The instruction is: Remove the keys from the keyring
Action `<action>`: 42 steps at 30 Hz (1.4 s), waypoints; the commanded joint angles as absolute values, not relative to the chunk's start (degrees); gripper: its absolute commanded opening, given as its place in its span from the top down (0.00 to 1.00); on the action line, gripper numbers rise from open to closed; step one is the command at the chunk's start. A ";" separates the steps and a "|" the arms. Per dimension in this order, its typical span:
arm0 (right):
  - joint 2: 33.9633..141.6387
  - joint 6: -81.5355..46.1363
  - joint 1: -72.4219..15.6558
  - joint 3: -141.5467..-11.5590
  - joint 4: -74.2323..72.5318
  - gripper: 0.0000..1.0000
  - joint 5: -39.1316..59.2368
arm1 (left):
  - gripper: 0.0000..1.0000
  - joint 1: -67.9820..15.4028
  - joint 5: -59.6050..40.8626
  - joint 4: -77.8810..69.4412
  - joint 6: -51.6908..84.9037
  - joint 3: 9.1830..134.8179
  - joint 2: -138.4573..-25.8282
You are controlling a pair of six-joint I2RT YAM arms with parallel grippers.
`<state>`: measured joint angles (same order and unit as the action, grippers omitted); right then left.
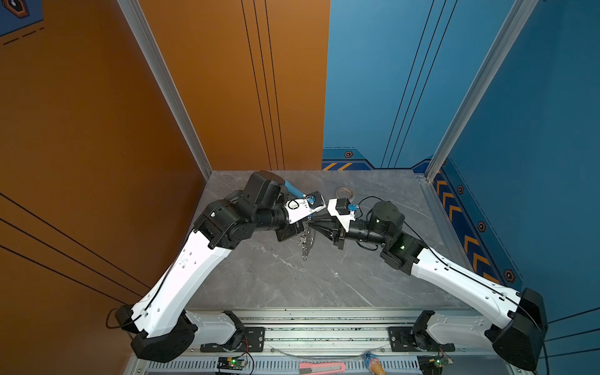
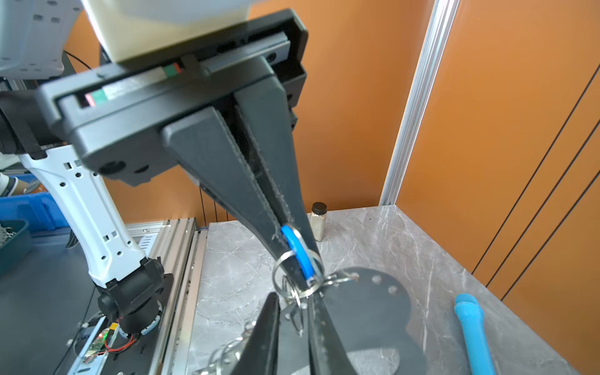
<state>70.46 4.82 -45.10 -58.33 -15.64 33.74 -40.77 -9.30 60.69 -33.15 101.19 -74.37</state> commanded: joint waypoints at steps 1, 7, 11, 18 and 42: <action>71.22 6.58 -45.74 -60.77 -13.25 0.84 35.61 | 1.00 -40.84 -10.22 59.30 -32.46 102.29 -73.68; 71.51 10.24 -46.35 -62.33 -8.91 0.99 34.94 | 1.00 -40.79 -9.23 59.32 -32.64 102.50 -73.54; 70.77 15.33 -47.88 -62.55 -5.49 1.00 31.90 | 1.00 -40.69 -7.89 59.33 -33.09 102.57 -73.05; 68.18 29.52 -54.34 -59.59 -4.40 1.00 14.64 | 1.00 -41.80 -2.98 59.14 -34.52 101.54 -71.74; 66.31 36.39 -57.87 -55.00 -14.05 1.00 1.76 | 1.00 -48.90 10.02 53.58 -35.48 92.87 -64.13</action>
<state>66.89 35.20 -57.58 -56.27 -14.66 5.13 -48.16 7.20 57.19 -36.84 93.45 -66.00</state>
